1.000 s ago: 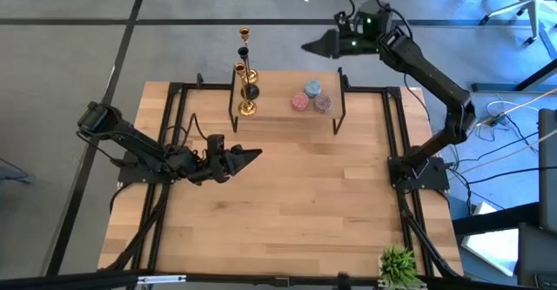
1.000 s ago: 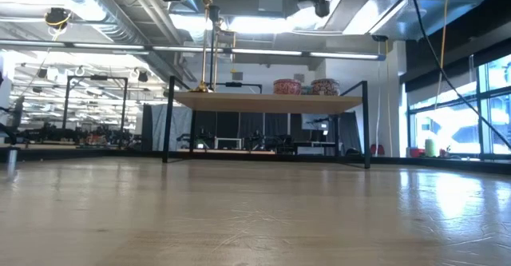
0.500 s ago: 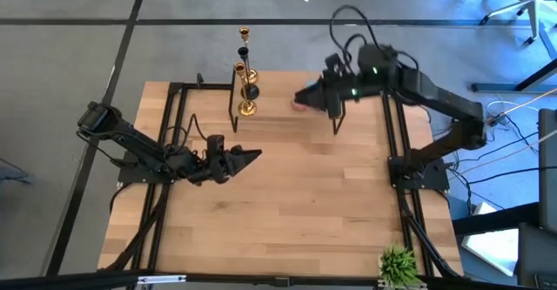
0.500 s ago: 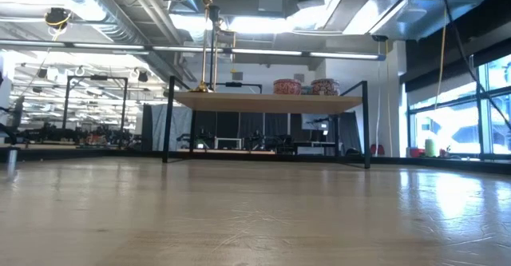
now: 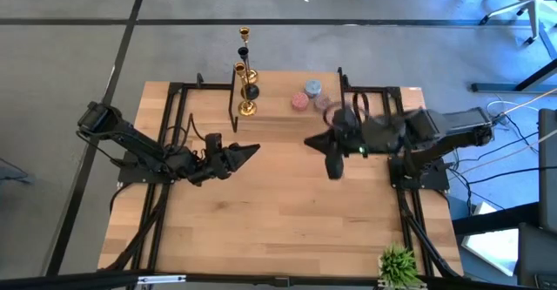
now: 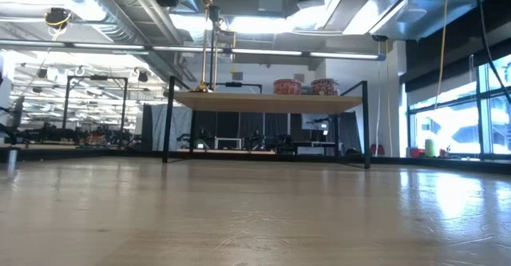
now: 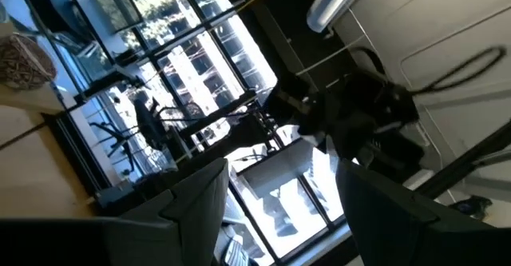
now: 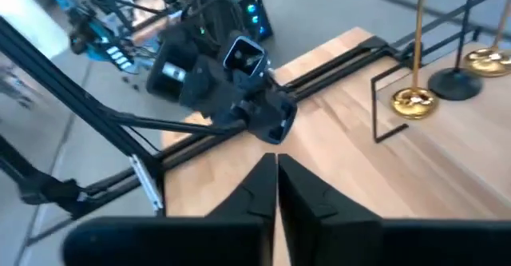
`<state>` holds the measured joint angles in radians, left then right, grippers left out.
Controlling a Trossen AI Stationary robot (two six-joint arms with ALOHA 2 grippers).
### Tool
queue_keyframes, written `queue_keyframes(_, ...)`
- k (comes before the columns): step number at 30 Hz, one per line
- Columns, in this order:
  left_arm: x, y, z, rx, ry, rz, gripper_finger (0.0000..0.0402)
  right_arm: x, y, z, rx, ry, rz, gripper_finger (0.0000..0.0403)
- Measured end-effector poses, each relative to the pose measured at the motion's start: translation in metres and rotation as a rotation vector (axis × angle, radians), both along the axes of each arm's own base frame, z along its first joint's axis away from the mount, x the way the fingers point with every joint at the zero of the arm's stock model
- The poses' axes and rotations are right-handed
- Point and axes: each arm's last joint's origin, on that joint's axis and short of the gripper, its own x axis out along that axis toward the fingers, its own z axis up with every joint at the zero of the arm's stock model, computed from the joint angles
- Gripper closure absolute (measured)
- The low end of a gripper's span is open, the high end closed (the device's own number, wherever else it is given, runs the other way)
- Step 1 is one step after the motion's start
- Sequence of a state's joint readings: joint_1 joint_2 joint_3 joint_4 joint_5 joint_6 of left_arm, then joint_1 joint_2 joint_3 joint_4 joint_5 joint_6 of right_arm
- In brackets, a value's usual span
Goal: Pick & Place candle stick holders
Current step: Return to Home Position
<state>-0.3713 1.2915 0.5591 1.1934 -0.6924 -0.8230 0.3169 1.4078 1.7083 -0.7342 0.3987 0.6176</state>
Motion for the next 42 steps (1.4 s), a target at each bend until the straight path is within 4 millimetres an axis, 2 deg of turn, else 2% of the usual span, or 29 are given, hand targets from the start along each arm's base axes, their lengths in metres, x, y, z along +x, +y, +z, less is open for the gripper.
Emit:
queue_keyframes(2, 0.001, 0.002, 0.0, 0.005, -0.001, 0.002, 0.0172, -0.004, 0.012, -0.005, -0.037, 0.014, -0.015, 0.0396)
queue_keyframes(7, 0.001, 0.003, 0.0, 0.037, 0.011, 0.02, 0.0172, -0.017, 0.038, -0.024, -0.112, 0.085, -0.085, 0.04)
queue_keyframes(14, 0.002, 0.007, -0.001, 0.059, 0.038, 0.075, 0.0172, -0.029, 0.065, -0.052, -0.131, 0.139, -0.034, 0.0401)
queue_keyframes(18, 0.004, 0.01, -0.003, 0.037, 0.046, 0.075, 0.0172, -0.038, 0.078, -0.073, -0.07, 0.083, -0.023, 0.0402)
queue_keyframes(23, 0.006, 0.013, -0.006, 0.001, 0.059, 0.067, 0.0172, -0.041, 0.09, -0.106, 0.07, -0.109, 0.035, 0.0402)
queue_keyframes(26, 0.006, 0.014, -0.006, -0.007, 0.062, 0.067, 0.0172, -0.043, 0.089, -0.125, 0.115, -0.211, 0.141, 0.0402)
queue_keyframes(30, 0.007, 0.014, -0.007, -0.004, 0.064, 0.063, 0.0172, -0.044, 0.084, -0.137, 0.153, -0.411, 0.322, 0.0402)
queue_keyframes(34, 0.007, 0.014, -0.007, -0.003, 0.066, 0.063, 0.0172, -0.046, 0.076, -0.147, 0.12, -0.581, 0.512, 0.0403)
queue_keyframes(42, 0.007, 0.014, -0.007, -0.006, 0.067, 0.062, 0.0172, -0.036, 0.036, -0.179, 0.097, -0.603, 0.496, 0.0403)
